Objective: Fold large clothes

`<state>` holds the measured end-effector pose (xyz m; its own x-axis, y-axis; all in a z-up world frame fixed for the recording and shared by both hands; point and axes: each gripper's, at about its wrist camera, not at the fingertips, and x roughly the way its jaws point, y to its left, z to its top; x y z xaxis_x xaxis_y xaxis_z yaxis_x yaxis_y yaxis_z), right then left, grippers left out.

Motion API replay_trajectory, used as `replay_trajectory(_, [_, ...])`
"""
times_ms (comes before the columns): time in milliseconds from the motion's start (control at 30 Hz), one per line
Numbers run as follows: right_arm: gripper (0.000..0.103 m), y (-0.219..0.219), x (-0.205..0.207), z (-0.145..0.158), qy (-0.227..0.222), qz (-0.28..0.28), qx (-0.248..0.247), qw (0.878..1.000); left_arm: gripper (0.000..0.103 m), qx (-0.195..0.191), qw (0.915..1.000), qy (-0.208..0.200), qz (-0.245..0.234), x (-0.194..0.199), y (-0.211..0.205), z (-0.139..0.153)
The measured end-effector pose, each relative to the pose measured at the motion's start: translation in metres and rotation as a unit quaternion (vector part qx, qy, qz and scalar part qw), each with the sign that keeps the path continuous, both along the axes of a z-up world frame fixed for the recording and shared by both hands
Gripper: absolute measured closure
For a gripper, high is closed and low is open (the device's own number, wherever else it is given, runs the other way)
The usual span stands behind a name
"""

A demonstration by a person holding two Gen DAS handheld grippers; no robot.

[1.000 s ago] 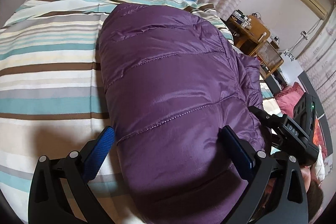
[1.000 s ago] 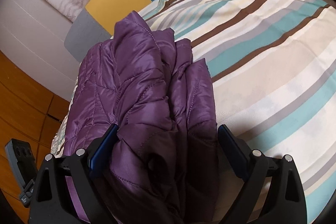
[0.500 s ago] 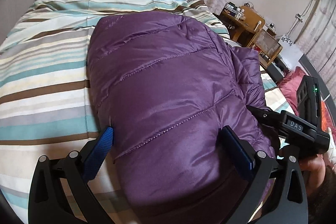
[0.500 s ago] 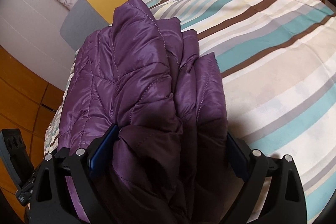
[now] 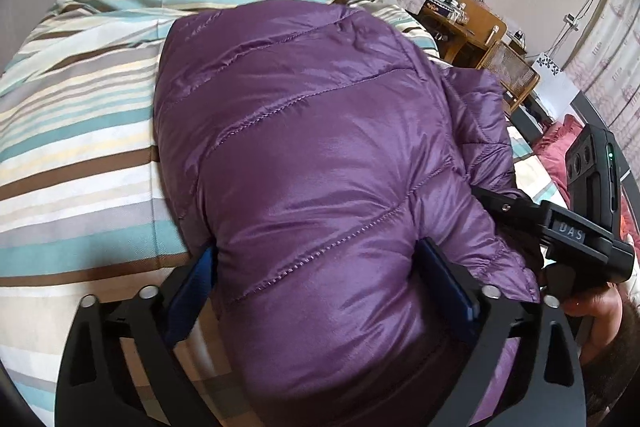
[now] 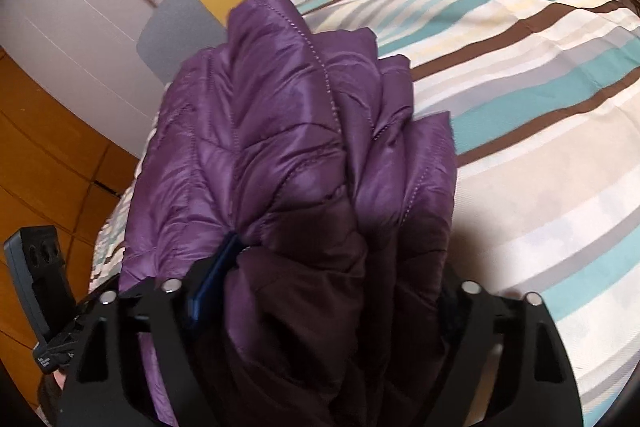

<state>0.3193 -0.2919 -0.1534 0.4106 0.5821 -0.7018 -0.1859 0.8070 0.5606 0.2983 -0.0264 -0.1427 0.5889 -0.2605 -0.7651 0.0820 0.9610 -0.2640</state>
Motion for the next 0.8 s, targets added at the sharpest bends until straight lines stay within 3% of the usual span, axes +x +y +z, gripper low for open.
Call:
replay_trajectory(133, [0.04, 0.002, -0.005, 0.003, -0.022, 0.007, 0.017, 1.0, 0.031, 0.037, 0.999, -0.025, -0.006, -0.007, -0.014, 0.012])
replay_trajectory(333, [0.044, 0.01, -0.021, 0.018, -0.067, 0.005, 0.033, 0.997, 0.05, 0.094, 0.9929, -0.073, -0.007, -0.014, -0.028, 0.036])
replay_trajectory(567, [0.046, 0.037, -0.036, 0.025, -0.092, 0.005, 0.076, 0.993, 0.052, 0.146, 0.9777, -0.15, 0.012, -0.036, -0.009, 0.06])
replay_trajectory(800, [0.046, 0.105, -0.037, 0.042, -0.126, 0.069, 0.07, 0.987, 0.052, 0.154, 0.9694, -0.175, 0.076, -0.066, 0.044, 0.068])
